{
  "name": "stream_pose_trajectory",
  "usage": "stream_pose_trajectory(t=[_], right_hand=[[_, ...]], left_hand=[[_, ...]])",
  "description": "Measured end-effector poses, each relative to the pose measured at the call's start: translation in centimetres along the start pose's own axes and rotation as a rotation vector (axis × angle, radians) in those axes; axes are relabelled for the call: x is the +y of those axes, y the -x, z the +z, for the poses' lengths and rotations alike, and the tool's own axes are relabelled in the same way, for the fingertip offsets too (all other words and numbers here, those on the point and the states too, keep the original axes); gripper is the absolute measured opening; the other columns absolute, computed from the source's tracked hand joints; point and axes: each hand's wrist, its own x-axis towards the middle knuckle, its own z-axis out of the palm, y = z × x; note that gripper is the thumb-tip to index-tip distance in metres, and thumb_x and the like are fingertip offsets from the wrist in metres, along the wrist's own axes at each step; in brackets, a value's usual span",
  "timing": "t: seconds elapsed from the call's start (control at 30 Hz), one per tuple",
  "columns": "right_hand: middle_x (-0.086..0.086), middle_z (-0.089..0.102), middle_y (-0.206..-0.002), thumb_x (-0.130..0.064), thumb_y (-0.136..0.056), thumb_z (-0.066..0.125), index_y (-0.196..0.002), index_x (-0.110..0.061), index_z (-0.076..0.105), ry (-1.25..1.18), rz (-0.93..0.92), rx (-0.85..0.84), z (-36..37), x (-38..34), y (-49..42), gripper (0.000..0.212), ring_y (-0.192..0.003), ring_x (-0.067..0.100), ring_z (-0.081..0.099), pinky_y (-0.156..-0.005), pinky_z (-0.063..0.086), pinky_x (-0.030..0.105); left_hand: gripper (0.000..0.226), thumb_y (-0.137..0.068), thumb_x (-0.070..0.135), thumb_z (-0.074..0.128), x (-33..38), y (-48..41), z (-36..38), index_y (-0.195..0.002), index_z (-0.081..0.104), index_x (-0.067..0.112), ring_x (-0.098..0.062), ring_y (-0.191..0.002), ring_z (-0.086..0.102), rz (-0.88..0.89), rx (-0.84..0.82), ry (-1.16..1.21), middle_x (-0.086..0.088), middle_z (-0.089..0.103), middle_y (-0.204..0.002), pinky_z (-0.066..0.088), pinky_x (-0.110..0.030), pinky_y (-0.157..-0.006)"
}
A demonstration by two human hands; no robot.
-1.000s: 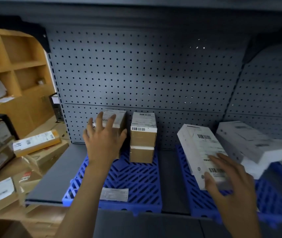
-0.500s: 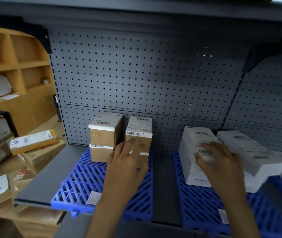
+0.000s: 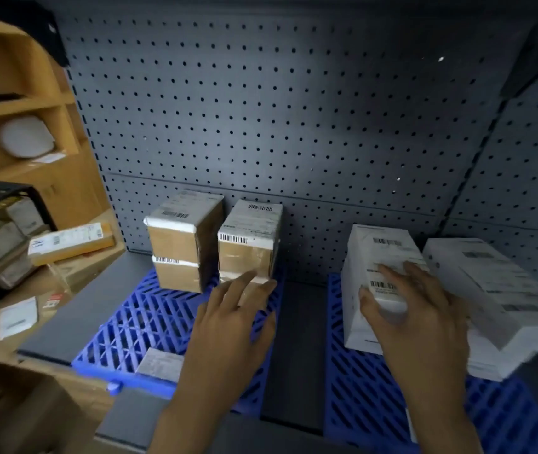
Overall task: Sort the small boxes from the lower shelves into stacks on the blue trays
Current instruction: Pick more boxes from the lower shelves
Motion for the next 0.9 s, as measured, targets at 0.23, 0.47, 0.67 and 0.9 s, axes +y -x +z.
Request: stream_pose_trajectory(t=[0.23, 0.47, 0.67, 0.9], right_hand=[[-0.003, 0.049, -0.153, -0.063, -0.082, 0.067, -0.138, -0.030, 0.060, -0.081, -0.046, -0.030, -1.6, 0.4, 0.8, 0.065, -0.132, 0.038, 0.049, -0.102, 0.045, 0.057], [-0.001, 0.047, -0.155, -0.053, -0.085, 0.070, -0.142, -0.028, 0.057, -0.027, 0.040, -0.034, -6.7, -0.8, 7.7, 0.064, -0.133, 0.036, 0.045, -0.100, 0.050, 0.054], [-0.003, 0.052, -0.150, -0.050, -0.085, 0.073, -0.138, -0.029, 0.061, 0.039, 0.056, -0.103, -8.9, -2.1, 17.7, 0.058, -0.135, 0.031, 0.049, -0.104, 0.049, 0.057], [-0.012, 0.048, -0.151, -0.064, -0.085, 0.061, -0.139, -0.041, 0.055, 0.125, 0.172, -0.265, -10.7, -2.5, 28.1, 0.059, -0.132, 0.023, 0.050, -0.099, 0.053, 0.049]], left_hand=[[0.045, -0.095, 0.038, 0.057, 0.1, 2.6, -0.3, -0.139, 0.055, 0.030, -0.029, -0.133, 0.046, -0.006, -0.020, -0.073, 0.000, 0.049, -0.149, 0.051, -0.054, -0.095], [0.045, -0.096, 0.037, 0.064, -0.1, 7.6, -0.7, -0.140, 0.056, 0.034, -0.030, -0.133, 0.047, 0.051, -0.102, 0.010, 0.003, 0.046, -0.152, 0.049, -0.054, -0.094], [0.045, -0.093, 0.038, 0.069, -0.9, 13.8, -1.4, -0.136, 0.060, 0.032, -0.029, -0.129, 0.051, 0.111, -0.130, 0.018, 0.001, 0.051, -0.147, 0.054, -0.054, -0.092], [0.044, -0.096, 0.041, 0.063, -0.5, 21.5, -1.4, -0.139, 0.057, 0.036, -0.024, -0.133, 0.049, 0.143, -0.273, 0.135, 0.006, 0.047, -0.152, 0.051, -0.046, -0.098]])
